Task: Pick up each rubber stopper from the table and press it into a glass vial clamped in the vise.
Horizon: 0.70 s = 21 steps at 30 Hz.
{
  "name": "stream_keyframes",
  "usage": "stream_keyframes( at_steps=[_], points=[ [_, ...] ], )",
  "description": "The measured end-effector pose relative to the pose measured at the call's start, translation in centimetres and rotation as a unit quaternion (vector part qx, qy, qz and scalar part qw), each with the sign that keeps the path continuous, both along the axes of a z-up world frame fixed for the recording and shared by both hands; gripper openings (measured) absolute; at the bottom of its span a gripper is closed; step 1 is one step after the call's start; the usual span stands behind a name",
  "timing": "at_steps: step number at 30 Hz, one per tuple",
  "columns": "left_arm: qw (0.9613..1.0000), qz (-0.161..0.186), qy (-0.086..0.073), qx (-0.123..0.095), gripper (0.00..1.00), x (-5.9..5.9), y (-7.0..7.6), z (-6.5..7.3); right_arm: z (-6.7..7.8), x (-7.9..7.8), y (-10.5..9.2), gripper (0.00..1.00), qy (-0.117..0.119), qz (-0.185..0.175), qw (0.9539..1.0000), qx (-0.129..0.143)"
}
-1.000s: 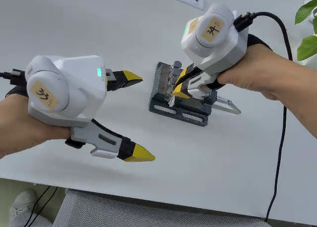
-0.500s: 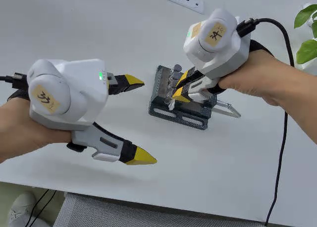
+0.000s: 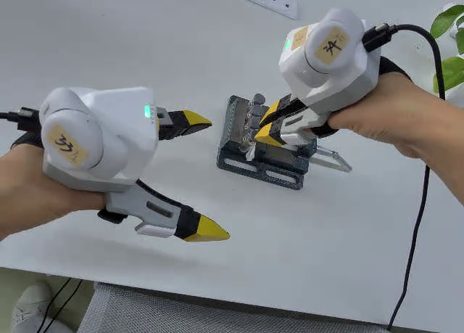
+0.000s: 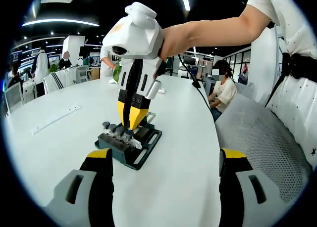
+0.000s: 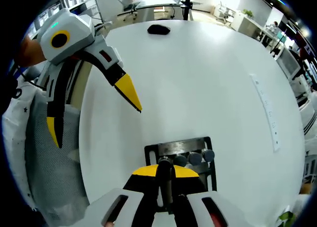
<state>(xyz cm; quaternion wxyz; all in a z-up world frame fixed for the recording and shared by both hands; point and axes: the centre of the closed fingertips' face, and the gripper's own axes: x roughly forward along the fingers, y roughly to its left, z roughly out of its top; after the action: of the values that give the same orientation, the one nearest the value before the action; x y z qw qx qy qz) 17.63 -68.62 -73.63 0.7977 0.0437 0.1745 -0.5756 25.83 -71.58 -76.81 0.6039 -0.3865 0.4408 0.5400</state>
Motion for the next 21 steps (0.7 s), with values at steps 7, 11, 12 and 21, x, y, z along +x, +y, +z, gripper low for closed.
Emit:
stream_keyframes(
  at_steps=[7,11,12,21],
  points=[
    [1.0000,-0.001,0.001,0.002,0.88,-0.09,-0.08,-0.02,-0.49,-0.30,-0.23,0.03,0.005,-0.001,1.0000,0.003],
    [1.0000,-0.001,0.002,0.001,0.88,-0.08,-0.07,-0.09,-0.38,-0.23,-0.11,0.02,0.003,-0.001,1.0000,0.004],
    [1.0000,-0.001,0.002,0.001,0.88,-0.08,-0.07,-0.10,-0.36,-0.23,-0.07,0.02,0.003,0.000,1.0000,0.004],
    [1.0000,0.001,0.003,0.002,0.88,-0.05,0.12,-0.26,-0.84,-0.33,0.09,0.02,0.007,0.001,1.0000,0.004]
  ],
)
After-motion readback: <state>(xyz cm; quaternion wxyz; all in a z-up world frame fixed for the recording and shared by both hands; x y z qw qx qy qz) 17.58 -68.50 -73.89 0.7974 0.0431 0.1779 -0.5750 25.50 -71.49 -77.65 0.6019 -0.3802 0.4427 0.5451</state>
